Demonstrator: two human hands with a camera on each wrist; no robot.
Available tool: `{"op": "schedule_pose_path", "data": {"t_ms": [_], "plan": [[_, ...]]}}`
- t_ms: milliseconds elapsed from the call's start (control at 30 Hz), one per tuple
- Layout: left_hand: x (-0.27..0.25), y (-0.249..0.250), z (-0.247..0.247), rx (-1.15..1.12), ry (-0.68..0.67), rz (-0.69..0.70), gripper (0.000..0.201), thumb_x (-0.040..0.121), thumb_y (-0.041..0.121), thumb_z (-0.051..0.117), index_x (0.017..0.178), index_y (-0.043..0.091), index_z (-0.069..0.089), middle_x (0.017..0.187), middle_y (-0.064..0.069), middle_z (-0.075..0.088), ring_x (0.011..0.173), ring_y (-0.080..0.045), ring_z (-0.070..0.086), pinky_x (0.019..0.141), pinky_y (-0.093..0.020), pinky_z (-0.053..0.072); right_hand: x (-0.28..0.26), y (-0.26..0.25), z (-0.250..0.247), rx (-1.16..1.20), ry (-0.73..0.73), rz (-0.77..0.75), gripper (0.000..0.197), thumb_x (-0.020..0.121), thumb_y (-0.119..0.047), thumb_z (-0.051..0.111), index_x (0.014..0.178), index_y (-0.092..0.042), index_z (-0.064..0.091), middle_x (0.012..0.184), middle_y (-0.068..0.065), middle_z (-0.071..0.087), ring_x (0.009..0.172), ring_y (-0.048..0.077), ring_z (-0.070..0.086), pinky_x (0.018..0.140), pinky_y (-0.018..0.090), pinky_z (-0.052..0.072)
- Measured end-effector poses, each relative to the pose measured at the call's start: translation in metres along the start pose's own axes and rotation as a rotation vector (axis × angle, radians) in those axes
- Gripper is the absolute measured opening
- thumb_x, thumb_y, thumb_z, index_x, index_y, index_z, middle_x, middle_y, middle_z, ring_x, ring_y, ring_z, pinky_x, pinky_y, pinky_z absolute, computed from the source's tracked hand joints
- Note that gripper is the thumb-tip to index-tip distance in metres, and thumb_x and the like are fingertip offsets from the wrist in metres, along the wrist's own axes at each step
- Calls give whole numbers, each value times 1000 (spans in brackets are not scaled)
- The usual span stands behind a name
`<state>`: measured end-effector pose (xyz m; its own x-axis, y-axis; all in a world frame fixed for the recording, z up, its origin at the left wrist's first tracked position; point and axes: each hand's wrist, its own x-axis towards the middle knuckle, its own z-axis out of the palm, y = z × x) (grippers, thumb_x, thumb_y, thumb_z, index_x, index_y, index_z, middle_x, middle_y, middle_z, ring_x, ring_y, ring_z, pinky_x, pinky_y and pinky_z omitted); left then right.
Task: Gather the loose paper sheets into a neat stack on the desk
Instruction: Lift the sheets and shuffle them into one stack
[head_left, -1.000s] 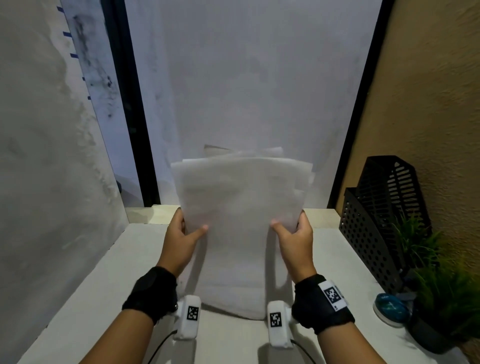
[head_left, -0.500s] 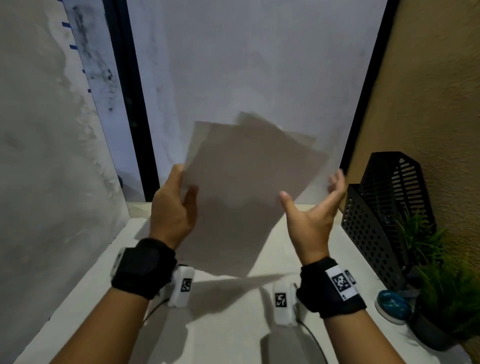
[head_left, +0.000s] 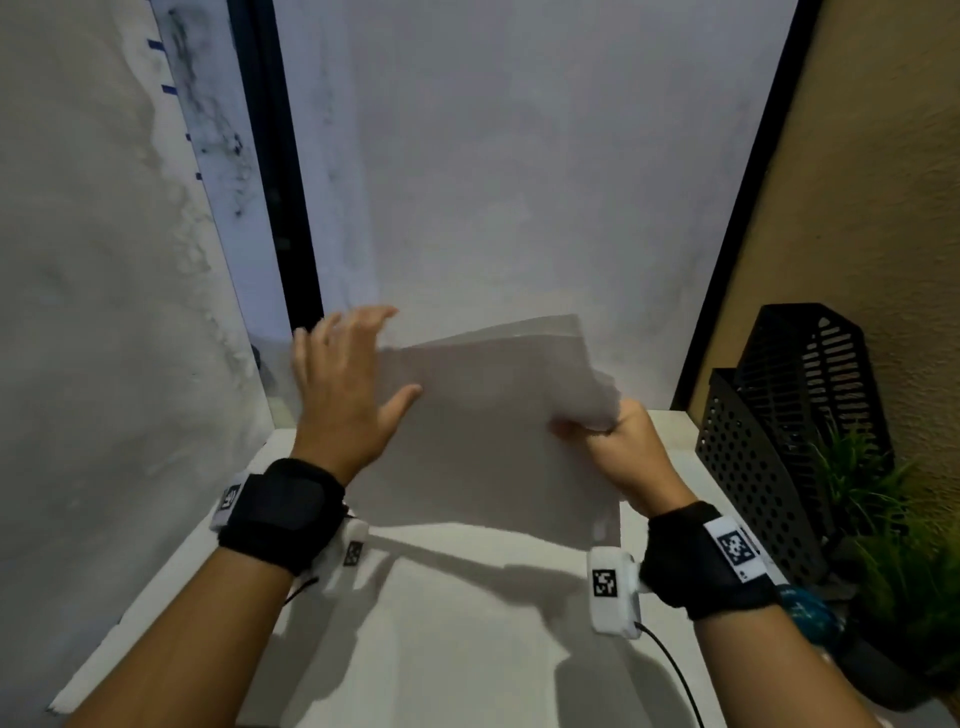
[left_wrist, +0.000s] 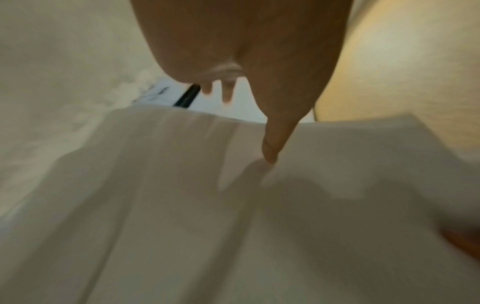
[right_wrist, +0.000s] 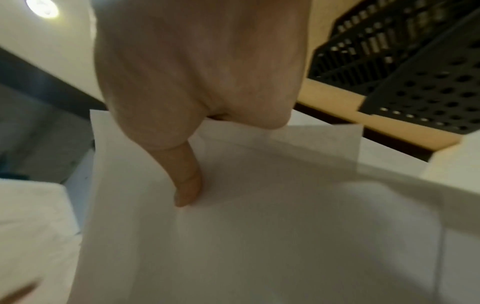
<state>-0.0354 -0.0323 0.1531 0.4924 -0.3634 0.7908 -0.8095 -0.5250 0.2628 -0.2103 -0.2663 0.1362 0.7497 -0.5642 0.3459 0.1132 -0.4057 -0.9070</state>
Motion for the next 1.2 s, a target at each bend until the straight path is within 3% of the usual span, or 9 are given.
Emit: {"op": "schedule_pose_path", "data": {"t_ms": [133,267,433,533,667,767,933,1067,1200], "plan": [[-28,-41,2,-373,150,-634,128,59,29,97,158,24,16,159,-9,33,144,-28,36,118,-47,30,-5,16,-17,232,4,154,21,81,7,77,93,-10,73,97,13,75,89,23,69,83,40,57],[-52,-77,11,-1164,-236,-938,108,35,30,103,130,3,60,128,-22,68,103,-30,73,83,-34,61,-7,42,-28,252,-34,205,32,82,1,78,110,-12,72,110,12,76,107,29,70,98,44,54],[-64,-92,23,-1119,-319,-853,84,38,18,95,116,3,70,113,-17,76,94,-30,75,71,-33,63,-14,68,-21,290,100,232,27,83,-3,79,106,-17,71,103,9,78,101,30,72,87,42,57],[-66,-100,21,-1178,-406,-831,87,38,21,98,119,7,71,118,-19,74,99,-32,73,83,-41,61,-18,79,-21,298,160,250,22,86,-3,76,101,-18,73,93,2,79,99,29,72,82,38,56],[-75,-96,20,-1237,-479,-846,95,34,29,101,120,1,71,117,-22,74,101,-35,73,83,-40,61,-20,91,-25,312,168,271,25,85,-4,78,106,-16,72,104,12,77,103,35,70,93,51,56],[-84,-88,30,-1209,-407,-886,95,29,33,103,114,3,74,113,-19,76,106,-37,72,92,-44,55,-25,92,-21,330,179,233,28,85,-3,77,107,-18,71,103,9,78,102,31,71,93,48,56],[-88,-74,38,-1161,-262,-791,73,33,44,100,96,12,82,103,-14,79,91,-28,76,84,-40,57,-36,106,-20,378,244,172,45,81,2,79,123,-8,66,112,10,76,106,28,71,89,38,57],[-72,-60,33,-1127,-173,-646,49,46,30,93,90,11,83,94,-6,81,83,-15,75,76,-29,59,-40,106,-30,419,309,106,58,76,-5,80,130,-9,60,108,0,76,105,21,70,84,24,60],[-45,-52,25,-1141,-120,-497,41,48,19,91,88,12,83,87,-1,81,77,-11,73,72,-23,58,-36,96,-44,457,290,60,61,78,-4,77,136,-6,57,118,7,73,108,22,69,93,32,58]]}}
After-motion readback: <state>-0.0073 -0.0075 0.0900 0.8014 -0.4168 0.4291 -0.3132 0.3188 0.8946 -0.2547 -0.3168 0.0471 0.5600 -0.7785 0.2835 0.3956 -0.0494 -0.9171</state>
